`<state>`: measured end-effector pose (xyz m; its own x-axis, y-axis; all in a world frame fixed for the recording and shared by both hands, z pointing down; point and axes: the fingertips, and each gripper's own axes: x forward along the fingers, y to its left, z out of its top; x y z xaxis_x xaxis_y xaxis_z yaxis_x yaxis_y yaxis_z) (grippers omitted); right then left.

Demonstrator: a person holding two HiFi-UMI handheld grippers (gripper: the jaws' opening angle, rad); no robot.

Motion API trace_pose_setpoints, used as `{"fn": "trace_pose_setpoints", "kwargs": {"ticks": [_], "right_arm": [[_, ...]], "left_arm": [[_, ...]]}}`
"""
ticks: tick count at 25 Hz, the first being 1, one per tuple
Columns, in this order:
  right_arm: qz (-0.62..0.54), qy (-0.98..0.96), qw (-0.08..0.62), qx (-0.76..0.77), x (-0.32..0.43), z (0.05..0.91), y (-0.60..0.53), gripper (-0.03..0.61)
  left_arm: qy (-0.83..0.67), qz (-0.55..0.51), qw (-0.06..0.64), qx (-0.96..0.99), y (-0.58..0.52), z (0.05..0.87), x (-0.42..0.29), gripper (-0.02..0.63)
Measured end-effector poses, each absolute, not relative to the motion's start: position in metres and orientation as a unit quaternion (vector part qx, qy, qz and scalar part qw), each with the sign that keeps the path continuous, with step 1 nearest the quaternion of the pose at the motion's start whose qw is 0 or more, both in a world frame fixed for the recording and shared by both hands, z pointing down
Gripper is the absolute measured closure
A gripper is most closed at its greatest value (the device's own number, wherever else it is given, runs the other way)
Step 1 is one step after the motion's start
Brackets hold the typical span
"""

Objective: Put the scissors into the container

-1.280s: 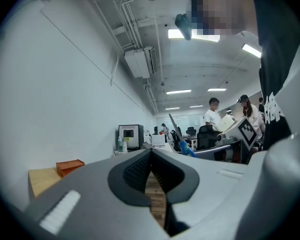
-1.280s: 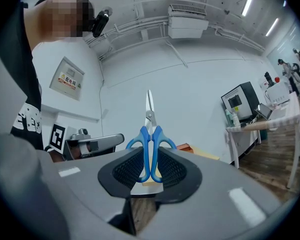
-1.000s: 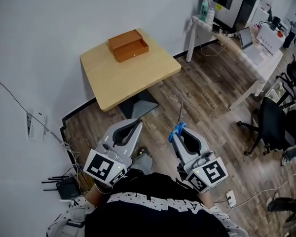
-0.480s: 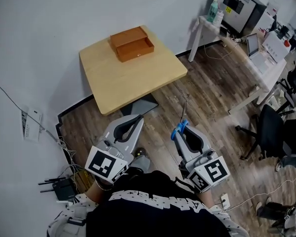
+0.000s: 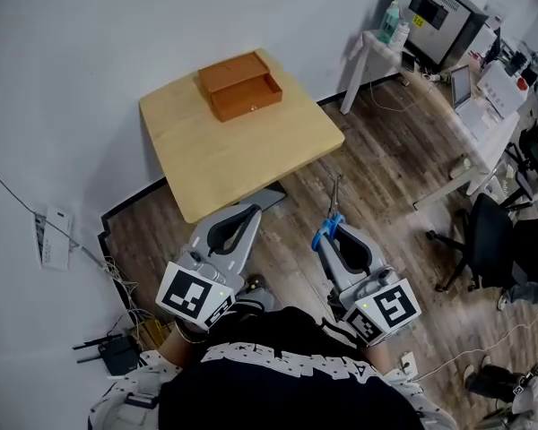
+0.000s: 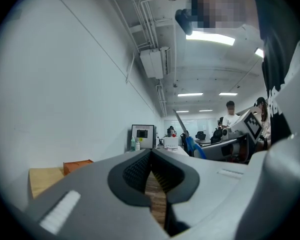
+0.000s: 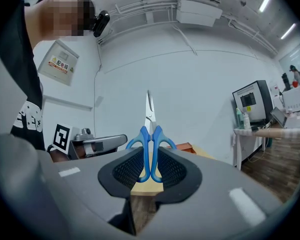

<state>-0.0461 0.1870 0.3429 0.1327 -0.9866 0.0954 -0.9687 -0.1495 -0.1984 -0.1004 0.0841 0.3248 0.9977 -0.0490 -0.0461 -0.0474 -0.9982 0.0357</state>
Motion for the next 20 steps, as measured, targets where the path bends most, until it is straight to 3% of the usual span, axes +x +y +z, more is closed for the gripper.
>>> {"fn": "trace_pose_setpoints", "kwargs": {"ticks": [20], "right_arm": [[-0.108,0.622,0.007,-0.776,-0.037,0.345,0.129,0.477]], "left_arm": [[0.012,-0.034,0.043,0.998,0.022,0.338,-0.087,0.612]]}}
